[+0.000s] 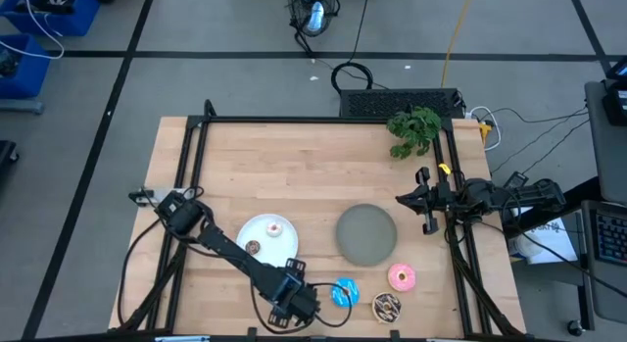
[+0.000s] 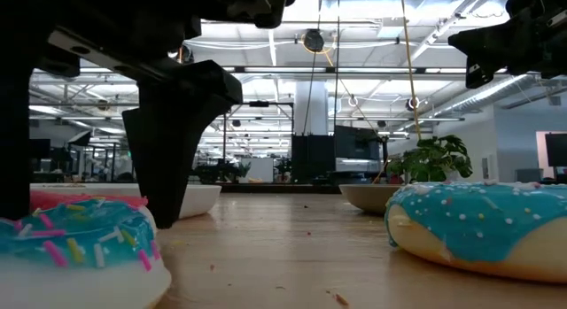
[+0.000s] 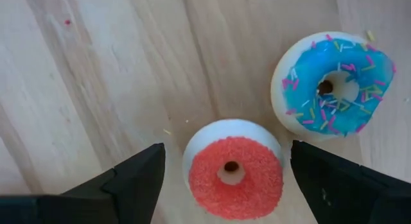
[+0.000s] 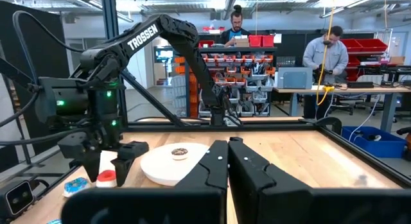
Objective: Pick & Place donuts
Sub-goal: Put the small orange donut on the white plate
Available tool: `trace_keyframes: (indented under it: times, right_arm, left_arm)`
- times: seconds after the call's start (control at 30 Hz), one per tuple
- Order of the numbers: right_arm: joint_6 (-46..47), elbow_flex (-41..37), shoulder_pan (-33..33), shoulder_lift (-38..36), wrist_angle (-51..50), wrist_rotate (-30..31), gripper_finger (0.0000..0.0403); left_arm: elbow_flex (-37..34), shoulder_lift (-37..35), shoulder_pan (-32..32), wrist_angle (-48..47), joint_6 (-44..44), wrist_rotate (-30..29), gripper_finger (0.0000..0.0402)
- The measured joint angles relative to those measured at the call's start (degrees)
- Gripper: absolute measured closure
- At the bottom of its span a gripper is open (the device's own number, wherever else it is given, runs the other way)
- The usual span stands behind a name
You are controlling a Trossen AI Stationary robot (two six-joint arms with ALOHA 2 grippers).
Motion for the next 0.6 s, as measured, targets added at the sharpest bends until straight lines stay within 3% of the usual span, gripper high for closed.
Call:
trace_keyframes:
  times: [0.6]
  right_arm:
    - [0.0, 0.0, 0.0, 0.0, 0.0, 0.0, 0.0403]
  left_arm:
    - [0.0, 0.0, 0.7, 0.9, -1.9, 1.7, 0.0191]
